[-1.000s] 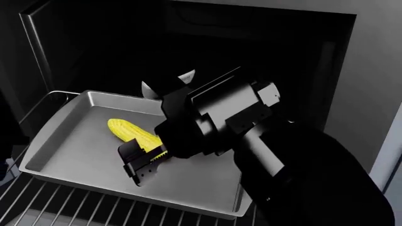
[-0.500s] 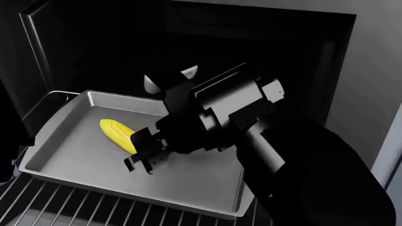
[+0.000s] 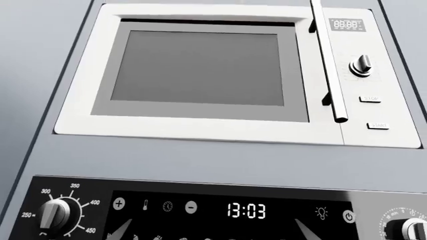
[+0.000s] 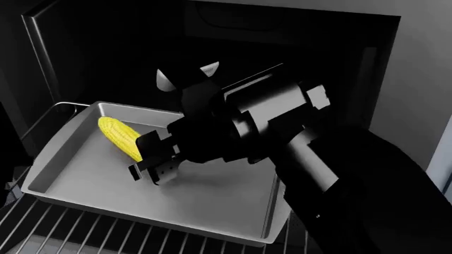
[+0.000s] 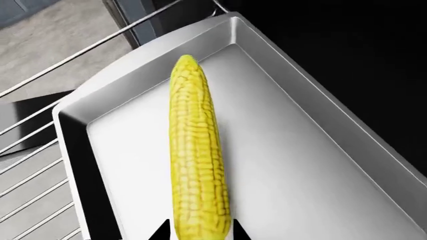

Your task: Pick the corn from the oven and place it on the plate on the counter.

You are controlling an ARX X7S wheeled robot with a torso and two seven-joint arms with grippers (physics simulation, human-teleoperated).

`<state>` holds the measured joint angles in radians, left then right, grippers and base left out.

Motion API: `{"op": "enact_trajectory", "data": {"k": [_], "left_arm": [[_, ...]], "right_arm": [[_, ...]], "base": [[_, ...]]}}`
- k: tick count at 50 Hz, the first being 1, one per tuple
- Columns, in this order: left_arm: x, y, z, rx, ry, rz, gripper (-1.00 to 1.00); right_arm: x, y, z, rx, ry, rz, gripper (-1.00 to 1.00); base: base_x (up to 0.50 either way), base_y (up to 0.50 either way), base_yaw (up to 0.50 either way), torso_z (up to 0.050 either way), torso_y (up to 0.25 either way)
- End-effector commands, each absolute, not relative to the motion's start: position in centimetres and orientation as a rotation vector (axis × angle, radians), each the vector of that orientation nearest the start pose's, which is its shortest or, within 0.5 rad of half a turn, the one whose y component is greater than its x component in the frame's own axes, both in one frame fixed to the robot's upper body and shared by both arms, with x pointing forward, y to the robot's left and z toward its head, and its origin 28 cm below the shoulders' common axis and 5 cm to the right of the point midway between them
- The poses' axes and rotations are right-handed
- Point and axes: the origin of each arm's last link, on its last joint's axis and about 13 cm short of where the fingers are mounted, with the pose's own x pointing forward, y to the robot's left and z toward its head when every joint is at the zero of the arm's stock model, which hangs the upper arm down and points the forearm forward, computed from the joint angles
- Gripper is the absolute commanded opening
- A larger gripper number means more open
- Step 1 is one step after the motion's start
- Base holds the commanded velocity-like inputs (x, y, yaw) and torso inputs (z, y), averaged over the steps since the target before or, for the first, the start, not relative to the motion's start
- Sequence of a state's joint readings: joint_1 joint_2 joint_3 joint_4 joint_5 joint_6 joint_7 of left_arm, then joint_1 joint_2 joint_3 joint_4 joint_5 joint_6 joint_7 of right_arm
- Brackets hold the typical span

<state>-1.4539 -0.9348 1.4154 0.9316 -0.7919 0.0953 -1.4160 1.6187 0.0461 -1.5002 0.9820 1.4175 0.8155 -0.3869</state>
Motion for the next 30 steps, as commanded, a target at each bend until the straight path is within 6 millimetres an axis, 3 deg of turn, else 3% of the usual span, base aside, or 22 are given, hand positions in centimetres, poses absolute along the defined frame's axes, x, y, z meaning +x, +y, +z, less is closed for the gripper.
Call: {"op": "enact_trajectory", "data": {"k": [1,30], "left_arm": [[15.4,17.6,28.1,-0.107,-0.824,-0.15,1.0],[14.0,17.1,30.1,-0.079,-0.863,-0.173,1.0]], "right_arm": [[38.3,-3.3,25.8,-0.147,0.675,0.857,-1.0],[33.5,-3.1,28.4,-0.039,0.524,0.97,-1.0]], "base": [[0.0,0.0,0.0,0.0,0.0],[0.0,0.0,0.0,0.0,0.0]]}}
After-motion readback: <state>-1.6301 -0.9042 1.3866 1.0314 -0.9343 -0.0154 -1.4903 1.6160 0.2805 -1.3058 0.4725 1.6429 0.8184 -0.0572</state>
